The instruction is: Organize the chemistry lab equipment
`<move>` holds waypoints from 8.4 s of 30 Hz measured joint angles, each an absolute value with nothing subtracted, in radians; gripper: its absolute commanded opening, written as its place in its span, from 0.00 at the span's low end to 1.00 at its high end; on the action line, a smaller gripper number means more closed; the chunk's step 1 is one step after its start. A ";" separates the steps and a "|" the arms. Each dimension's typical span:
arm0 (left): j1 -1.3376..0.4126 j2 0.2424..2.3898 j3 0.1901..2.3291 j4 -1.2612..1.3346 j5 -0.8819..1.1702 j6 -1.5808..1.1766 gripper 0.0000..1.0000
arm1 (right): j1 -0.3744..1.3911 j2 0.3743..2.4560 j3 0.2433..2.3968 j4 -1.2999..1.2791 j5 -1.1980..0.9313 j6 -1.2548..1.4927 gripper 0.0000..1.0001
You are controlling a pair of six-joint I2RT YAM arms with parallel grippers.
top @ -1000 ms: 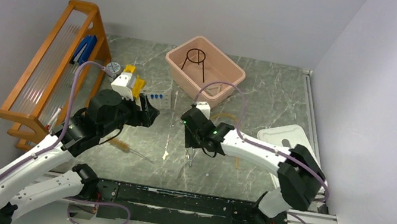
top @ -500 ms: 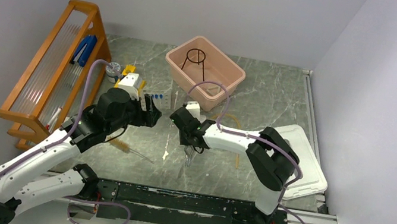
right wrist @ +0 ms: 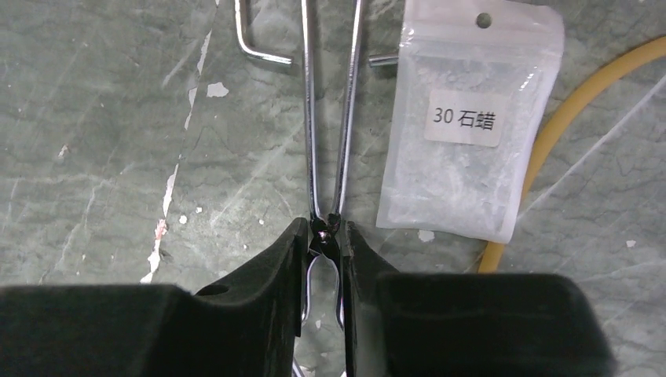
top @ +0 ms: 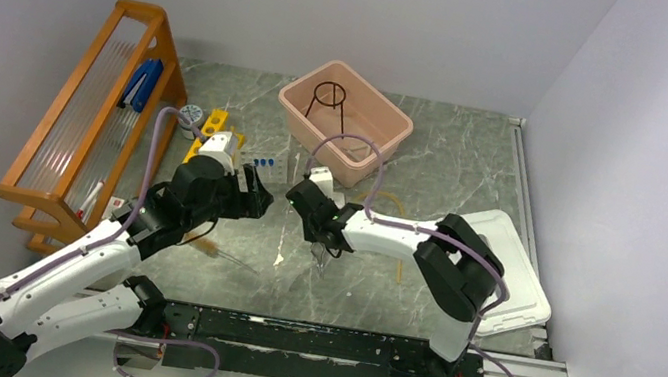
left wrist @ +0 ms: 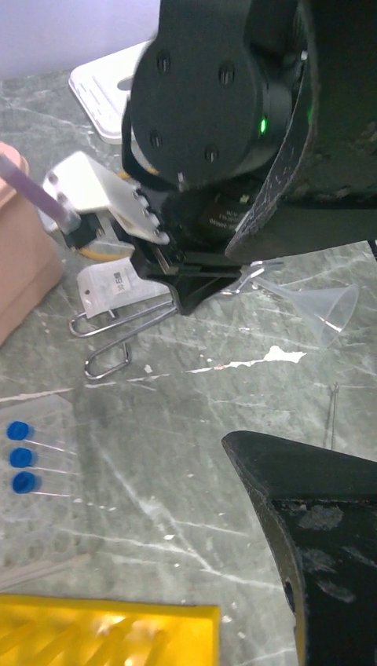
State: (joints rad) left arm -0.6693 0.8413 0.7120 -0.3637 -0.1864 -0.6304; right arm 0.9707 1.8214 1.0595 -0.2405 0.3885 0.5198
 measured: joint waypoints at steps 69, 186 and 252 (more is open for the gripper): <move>-0.668 0.906 0.614 -0.263 -0.127 -0.790 0.85 | 0.924 1.717 0.947 -0.245 0.236 0.571 0.00; -0.640 0.844 0.918 -0.375 -0.131 -0.563 0.83 | 0.423 1.982 1.734 -0.273 -0.423 -0.178 0.00; -0.640 0.836 0.838 -0.397 -0.168 -0.542 0.87 | 0.477 1.585 1.515 -0.280 -0.147 0.135 0.54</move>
